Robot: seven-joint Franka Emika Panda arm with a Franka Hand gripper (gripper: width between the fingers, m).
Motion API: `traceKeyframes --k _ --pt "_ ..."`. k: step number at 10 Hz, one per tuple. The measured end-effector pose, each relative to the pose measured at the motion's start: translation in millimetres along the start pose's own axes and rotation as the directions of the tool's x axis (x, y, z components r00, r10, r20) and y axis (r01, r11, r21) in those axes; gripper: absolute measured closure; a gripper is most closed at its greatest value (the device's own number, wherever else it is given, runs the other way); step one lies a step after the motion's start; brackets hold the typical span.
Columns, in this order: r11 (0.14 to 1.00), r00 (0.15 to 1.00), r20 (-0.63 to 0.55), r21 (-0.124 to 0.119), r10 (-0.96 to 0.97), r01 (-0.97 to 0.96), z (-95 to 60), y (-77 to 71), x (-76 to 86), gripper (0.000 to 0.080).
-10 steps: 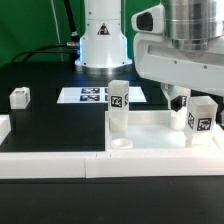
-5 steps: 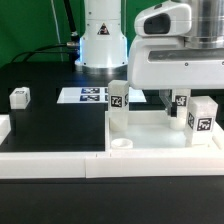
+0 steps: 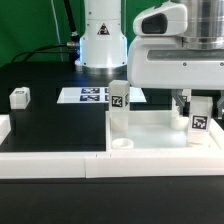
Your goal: Assemble square table
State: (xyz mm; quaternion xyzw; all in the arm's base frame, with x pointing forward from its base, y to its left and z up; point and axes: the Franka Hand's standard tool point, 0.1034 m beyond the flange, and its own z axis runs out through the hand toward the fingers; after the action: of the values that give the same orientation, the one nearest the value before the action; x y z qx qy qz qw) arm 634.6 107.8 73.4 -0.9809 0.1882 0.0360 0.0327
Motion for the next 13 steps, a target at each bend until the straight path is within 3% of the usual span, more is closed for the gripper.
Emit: traceKeyframes --k 4,6,9,10,11,12,13 --pt "0.943 0.943 -0.005 0.013 0.333 -0.333 1.1 -0.2 -0.3 0.0510" --pt "0.756 0.757 0.005 0.054 0.653 -0.653 2.2 -4.2 -3.2 0.0510" --pt "0.445 0.450 0.070 0.077 0.890 -0.892 2.5 0.1 -2.9 0.0508" --pt "0.399 0.404 0.076 0.077 0.912 -0.914 2.6 0.0 -3.3 0.0508" --pt "0.373 0.378 0.078 0.074 0.922 -0.925 2.7 -0.3 -3.7 0.0508" --pt "0.409 0.414 0.075 0.076 0.907 -0.909 3.2 -0.3 -3.8 0.0508" --pt "0.462 0.467 0.064 0.078 0.882 -0.883 3.7 -0.9 -4.4 0.0339"
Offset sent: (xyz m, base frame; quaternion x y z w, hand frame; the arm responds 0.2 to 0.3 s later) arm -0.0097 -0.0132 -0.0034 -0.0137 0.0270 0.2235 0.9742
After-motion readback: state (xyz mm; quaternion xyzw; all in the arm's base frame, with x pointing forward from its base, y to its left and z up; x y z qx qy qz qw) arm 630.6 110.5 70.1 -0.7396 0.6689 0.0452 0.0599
